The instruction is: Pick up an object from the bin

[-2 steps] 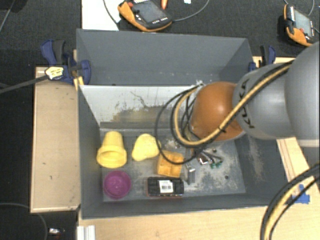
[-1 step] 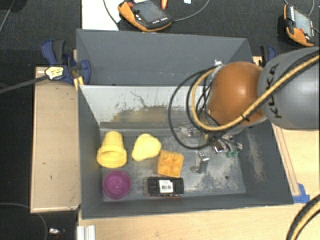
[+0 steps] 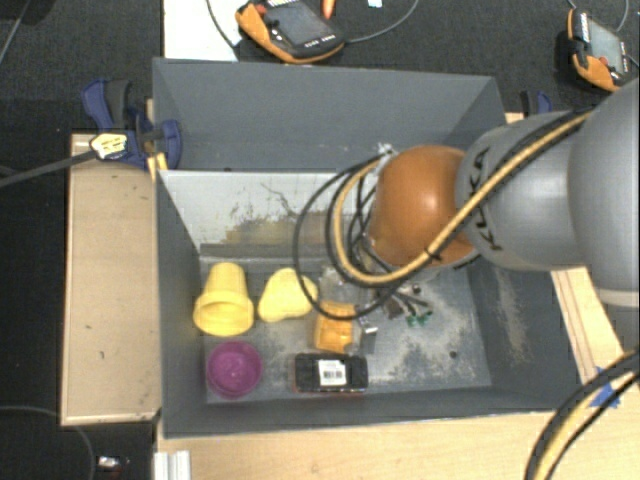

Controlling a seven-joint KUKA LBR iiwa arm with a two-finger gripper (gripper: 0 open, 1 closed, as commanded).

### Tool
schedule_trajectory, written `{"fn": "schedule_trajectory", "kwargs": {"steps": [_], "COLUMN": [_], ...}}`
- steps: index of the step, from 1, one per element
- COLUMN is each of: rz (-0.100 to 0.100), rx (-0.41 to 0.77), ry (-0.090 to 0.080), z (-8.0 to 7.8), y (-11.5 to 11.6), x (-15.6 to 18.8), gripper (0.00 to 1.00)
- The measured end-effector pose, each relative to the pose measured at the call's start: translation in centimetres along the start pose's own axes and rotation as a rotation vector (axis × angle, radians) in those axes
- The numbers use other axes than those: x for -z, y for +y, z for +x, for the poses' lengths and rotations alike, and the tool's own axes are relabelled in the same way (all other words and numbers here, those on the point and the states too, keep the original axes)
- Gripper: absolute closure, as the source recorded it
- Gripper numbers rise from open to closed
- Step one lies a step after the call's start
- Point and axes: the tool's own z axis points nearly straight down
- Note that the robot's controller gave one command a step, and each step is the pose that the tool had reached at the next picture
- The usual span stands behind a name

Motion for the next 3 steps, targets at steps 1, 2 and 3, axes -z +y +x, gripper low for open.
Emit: {"fn": "schedule_trajectory", "kwargs": {"steps": [1, 2, 3], "rz": [0.006, 0.003, 0.003], "rx": [-0.001, 0.049, 0.048], "ry": [-0.013, -0.009, -0.009], "z": [-0.5, 0.2, 0.2], "y": [1.2, -0.5, -0.5], "x": [-2.9, -2.9, -2.9], "gripper": [0.00, 1.00, 1.00]}}
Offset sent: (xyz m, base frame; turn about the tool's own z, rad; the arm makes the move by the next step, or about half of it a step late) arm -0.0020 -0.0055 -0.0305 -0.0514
